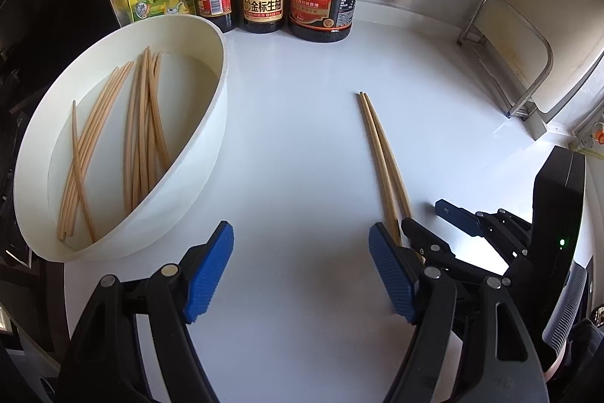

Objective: Organize utensils
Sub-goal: 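Close the right tool on one chopstick while the left tool grasps the other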

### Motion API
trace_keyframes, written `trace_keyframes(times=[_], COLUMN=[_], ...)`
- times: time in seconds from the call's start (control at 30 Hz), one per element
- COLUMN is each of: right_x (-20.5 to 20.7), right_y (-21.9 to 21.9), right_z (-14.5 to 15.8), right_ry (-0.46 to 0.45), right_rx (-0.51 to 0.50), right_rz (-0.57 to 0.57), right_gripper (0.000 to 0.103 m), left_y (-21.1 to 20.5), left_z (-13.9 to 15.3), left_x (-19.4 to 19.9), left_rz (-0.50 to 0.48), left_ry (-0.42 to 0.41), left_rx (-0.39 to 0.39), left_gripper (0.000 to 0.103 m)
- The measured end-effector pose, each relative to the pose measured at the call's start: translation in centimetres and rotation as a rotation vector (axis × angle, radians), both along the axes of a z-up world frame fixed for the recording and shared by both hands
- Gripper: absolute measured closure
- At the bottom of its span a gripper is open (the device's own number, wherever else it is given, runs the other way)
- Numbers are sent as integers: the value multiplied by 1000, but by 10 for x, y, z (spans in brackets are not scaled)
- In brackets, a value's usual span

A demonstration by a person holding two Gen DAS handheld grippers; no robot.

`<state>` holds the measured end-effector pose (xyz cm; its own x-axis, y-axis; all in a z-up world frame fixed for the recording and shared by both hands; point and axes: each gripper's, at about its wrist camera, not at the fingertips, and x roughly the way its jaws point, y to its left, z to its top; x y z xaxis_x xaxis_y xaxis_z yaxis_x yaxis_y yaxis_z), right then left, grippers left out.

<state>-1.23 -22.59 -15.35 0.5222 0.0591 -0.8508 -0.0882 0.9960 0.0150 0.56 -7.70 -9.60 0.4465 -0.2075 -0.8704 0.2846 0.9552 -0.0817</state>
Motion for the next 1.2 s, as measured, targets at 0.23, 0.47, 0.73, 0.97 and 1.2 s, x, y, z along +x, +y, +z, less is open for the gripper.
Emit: trace_keyframes(times=[0.23, 0.47, 0.73, 0.97, 1.2], right_x=[0, -5, -21, -29, -26], right_y=[1, -17, -57, -72, -75], right_z=[-1, 1, 4, 6, 6], right_ry=[-24, -31, -28, -21, -34], right_rx=[-39, -22, -17, 30, 14], right_rz=[-1, -23, -104, -122, -130], right_gripper=[91, 96, 96, 93, 81], left_y=[-6, -24, -49, -59, -65], left_z=[-4, -16, -35, -53, -60], left_x=[1, 1, 6, 16, 23], left_rz=[-2, -16, -28, -6, 5], left_ry=[6, 35, 44, 57, 32], left_rx=[-2, -23, -10, 13, 42], left_gripper=[30, 30, 29, 28, 28])
